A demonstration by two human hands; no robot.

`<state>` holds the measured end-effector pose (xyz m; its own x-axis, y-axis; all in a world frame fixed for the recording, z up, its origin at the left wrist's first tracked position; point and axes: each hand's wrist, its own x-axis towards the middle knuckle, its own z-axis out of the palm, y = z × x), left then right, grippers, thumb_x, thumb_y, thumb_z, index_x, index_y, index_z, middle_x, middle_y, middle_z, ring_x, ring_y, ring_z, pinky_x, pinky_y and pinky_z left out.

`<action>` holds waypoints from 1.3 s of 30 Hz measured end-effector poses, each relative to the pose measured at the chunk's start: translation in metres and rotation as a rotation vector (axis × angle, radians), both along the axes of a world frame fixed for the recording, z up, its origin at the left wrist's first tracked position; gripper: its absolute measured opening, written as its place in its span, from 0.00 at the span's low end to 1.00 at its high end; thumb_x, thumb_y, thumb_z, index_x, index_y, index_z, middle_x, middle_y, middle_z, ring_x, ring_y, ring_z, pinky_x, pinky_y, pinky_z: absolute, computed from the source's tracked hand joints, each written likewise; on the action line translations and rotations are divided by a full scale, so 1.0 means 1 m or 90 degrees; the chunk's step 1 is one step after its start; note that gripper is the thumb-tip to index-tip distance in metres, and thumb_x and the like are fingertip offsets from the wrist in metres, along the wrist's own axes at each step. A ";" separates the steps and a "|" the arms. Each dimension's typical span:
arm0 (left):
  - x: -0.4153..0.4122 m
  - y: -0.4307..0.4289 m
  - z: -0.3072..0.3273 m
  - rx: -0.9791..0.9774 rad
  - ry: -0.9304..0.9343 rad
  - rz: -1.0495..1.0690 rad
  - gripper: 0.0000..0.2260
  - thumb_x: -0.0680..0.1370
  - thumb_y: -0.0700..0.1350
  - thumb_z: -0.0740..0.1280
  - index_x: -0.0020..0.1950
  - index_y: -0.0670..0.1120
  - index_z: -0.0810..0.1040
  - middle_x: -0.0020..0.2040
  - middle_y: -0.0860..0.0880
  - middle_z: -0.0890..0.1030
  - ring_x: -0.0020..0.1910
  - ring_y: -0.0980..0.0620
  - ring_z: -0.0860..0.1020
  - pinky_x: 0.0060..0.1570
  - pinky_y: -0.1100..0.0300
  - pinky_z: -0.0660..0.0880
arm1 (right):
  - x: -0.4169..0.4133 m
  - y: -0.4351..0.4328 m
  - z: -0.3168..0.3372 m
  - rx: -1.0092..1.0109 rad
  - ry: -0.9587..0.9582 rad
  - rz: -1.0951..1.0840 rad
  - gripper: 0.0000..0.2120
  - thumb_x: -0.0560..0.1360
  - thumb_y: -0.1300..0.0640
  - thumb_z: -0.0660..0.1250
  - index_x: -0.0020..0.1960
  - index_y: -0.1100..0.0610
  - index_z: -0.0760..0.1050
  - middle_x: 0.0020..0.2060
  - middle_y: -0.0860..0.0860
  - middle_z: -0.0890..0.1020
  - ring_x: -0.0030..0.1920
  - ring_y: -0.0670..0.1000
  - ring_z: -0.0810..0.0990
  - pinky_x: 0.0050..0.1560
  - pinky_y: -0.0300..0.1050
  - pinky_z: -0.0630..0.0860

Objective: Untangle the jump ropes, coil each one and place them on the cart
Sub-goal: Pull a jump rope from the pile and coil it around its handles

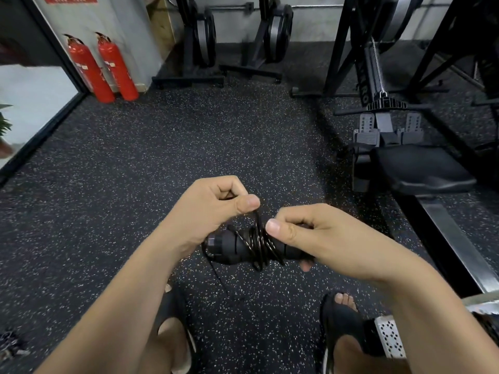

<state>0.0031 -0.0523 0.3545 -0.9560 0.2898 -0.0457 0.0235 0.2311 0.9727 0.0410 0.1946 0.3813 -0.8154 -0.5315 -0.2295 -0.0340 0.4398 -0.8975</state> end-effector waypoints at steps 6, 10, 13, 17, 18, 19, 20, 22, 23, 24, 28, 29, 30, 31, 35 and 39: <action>0.003 0.011 -0.008 0.106 -0.049 -0.098 0.20 0.85 0.53 0.69 0.44 0.37 0.78 0.36 0.49 0.78 0.33 0.55 0.75 0.39 0.63 0.74 | 0.005 0.003 0.007 -0.202 -0.039 -0.012 0.17 0.84 0.43 0.68 0.53 0.59 0.79 0.39 0.53 0.82 0.38 0.51 0.80 0.35 0.45 0.70; 0.010 0.027 -0.009 0.078 -0.099 -0.028 0.27 0.86 0.31 0.58 0.31 0.51 0.79 0.28 0.55 0.73 0.29 0.57 0.68 0.36 0.66 0.70 | 0.004 0.007 0.008 -0.320 -0.035 -0.076 0.13 0.84 0.48 0.69 0.57 0.59 0.80 0.41 0.57 0.82 0.41 0.54 0.78 0.38 0.45 0.73; 0.006 0.038 -0.011 0.102 -0.125 0.024 0.24 0.88 0.38 0.59 0.33 0.51 0.77 0.27 0.55 0.64 0.29 0.54 0.57 0.28 0.63 0.58 | 0.002 0.004 0.007 -0.378 -0.004 -0.167 0.12 0.84 0.49 0.69 0.56 0.59 0.78 0.46 0.68 0.82 0.41 0.55 0.78 0.38 0.46 0.72; 0.010 0.050 -0.010 0.028 -0.112 -0.027 0.21 0.86 0.61 0.60 0.43 0.53 0.84 0.30 0.54 0.64 0.29 0.53 0.59 0.30 0.59 0.58 | -0.007 0.005 0.006 -0.397 0.089 -0.333 0.07 0.83 0.51 0.69 0.52 0.54 0.79 0.45 0.55 0.82 0.40 0.54 0.78 0.37 0.46 0.72; 0.012 0.052 -0.010 -0.001 -0.112 -0.034 0.20 0.86 0.62 0.60 0.45 0.53 0.84 0.31 0.55 0.64 0.29 0.53 0.60 0.31 0.59 0.60 | -0.010 0.008 0.004 -0.357 0.129 -0.370 0.05 0.84 0.51 0.69 0.51 0.52 0.80 0.44 0.52 0.81 0.40 0.52 0.79 0.37 0.47 0.72; 0.013 0.053 -0.012 -0.030 -0.107 -0.036 0.20 0.87 0.62 0.60 0.47 0.53 0.84 0.31 0.55 0.65 0.30 0.54 0.61 0.32 0.58 0.61 | -0.013 0.010 0.001 -0.303 0.169 -0.394 0.04 0.85 0.51 0.70 0.52 0.50 0.80 0.43 0.50 0.81 0.40 0.51 0.80 0.38 0.48 0.73; 0.013 0.054 -0.014 -0.058 -0.094 -0.037 0.19 0.87 0.62 0.61 0.48 0.52 0.83 0.31 0.56 0.66 0.30 0.54 0.62 0.33 0.56 0.62 | -0.015 0.012 -0.002 -0.240 0.207 -0.405 0.04 0.85 0.49 0.70 0.53 0.48 0.80 0.43 0.50 0.81 0.40 0.49 0.81 0.41 0.48 0.74; 0.013 0.056 -0.015 -0.128 -0.060 -0.032 0.15 0.86 0.60 0.64 0.51 0.52 0.83 0.30 0.58 0.69 0.30 0.54 0.65 0.36 0.55 0.63 | -0.015 0.014 -0.008 -0.117 0.266 -0.397 0.04 0.84 0.46 0.70 0.56 0.45 0.80 0.48 0.51 0.82 0.42 0.45 0.81 0.48 0.43 0.73; 0.012 0.055 -0.015 -0.159 -0.044 -0.031 0.12 0.85 0.59 0.66 0.52 0.53 0.83 0.30 0.58 0.70 0.30 0.54 0.66 0.37 0.54 0.63 | -0.015 0.013 -0.011 -0.064 0.292 -0.384 0.05 0.83 0.45 0.70 0.57 0.44 0.80 0.51 0.50 0.80 0.46 0.43 0.80 0.50 0.38 0.72; 0.012 0.054 -0.015 -0.179 -0.033 -0.035 0.11 0.85 0.58 0.67 0.52 0.52 0.83 0.30 0.58 0.70 0.30 0.54 0.66 0.36 0.54 0.62 | -0.015 0.012 -0.014 -0.016 0.312 -0.368 0.07 0.83 0.45 0.69 0.59 0.44 0.80 0.54 0.47 0.78 0.50 0.42 0.79 0.51 0.33 0.71; 0.013 0.048 -0.009 -0.224 0.005 -0.080 0.12 0.84 0.55 0.69 0.47 0.50 0.85 0.28 0.58 0.70 0.26 0.59 0.64 0.30 0.58 0.60 | -0.014 0.009 -0.026 0.121 0.322 -0.317 0.09 0.82 0.45 0.71 0.60 0.45 0.80 0.58 0.43 0.73 0.53 0.41 0.78 0.55 0.38 0.75; 0.013 0.047 -0.008 -0.232 0.011 -0.088 0.11 0.84 0.55 0.70 0.46 0.52 0.85 0.28 0.60 0.72 0.26 0.61 0.66 0.30 0.62 0.61 | -0.014 0.010 -0.028 0.154 0.312 -0.312 0.08 0.82 0.45 0.71 0.60 0.45 0.80 0.58 0.42 0.73 0.53 0.41 0.79 0.56 0.41 0.77; 0.014 0.046 -0.006 -0.236 0.015 -0.091 0.10 0.83 0.55 0.71 0.45 0.53 0.85 0.29 0.61 0.74 0.26 0.62 0.68 0.30 0.65 0.62 | -0.014 0.010 -0.029 0.177 0.294 -0.306 0.08 0.82 0.44 0.71 0.59 0.44 0.80 0.58 0.42 0.73 0.53 0.41 0.79 0.56 0.44 0.78; 0.014 0.043 -0.006 -0.233 0.020 -0.090 0.10 0.83 0.55 0.72 0.45 0.54 0.86 0.29 0.62 0.75 0.27 0.63 0.69 0.31 0.66 0.62 | -0.015 0.009 -0.030 0.187 0.271 -0.299 0.06 0.82 0.44 0.70 0.58 0.42 0.80 0.57 0.42 0.73 0.54 0.41 0.79 0.57 0.46 0.78; 0.009 0.031 -0.003 -0.186 0.039 -0.041 0.09 0.80 0.56 0.75 0.43 0.53 0.84 0.33 0.57 0.79 0.31 0.56 0.71 0.37 0.56 0.67 | -0.014 0.007 -0.025 0.177 0.187 -0.255 0.06 0.83 0.39 0.66 0.52 0.39 0.80 0.53 0.42 0.76 0.53 0.43 0.79 0.53 0.45 0.75; 0.004 0.019 0.000 -0.099 0.067 0.029 0.10 0.75 0.53 0.80 0.41 0.50 0.83 0.37 0.50 0.85 0.35 0.56 0.78 0.38 0.54 0.76 | -0.010 0.006 -0.015 0.146 0.115 -0.181 0.12 0.84 0.38 0.65 0.51 0.43 0.81 0.47 0.45 0.78 0.45 0.44 0.78 0.47 0.45 0.70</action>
<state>0.0076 -0.0329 0.3545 -0.9697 0.2439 0.0148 0.1098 0.3808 0.9181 0.0310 0.2002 0.3667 -0.9605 -0.2310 -0.1552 -0.0309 0.6428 -0.7654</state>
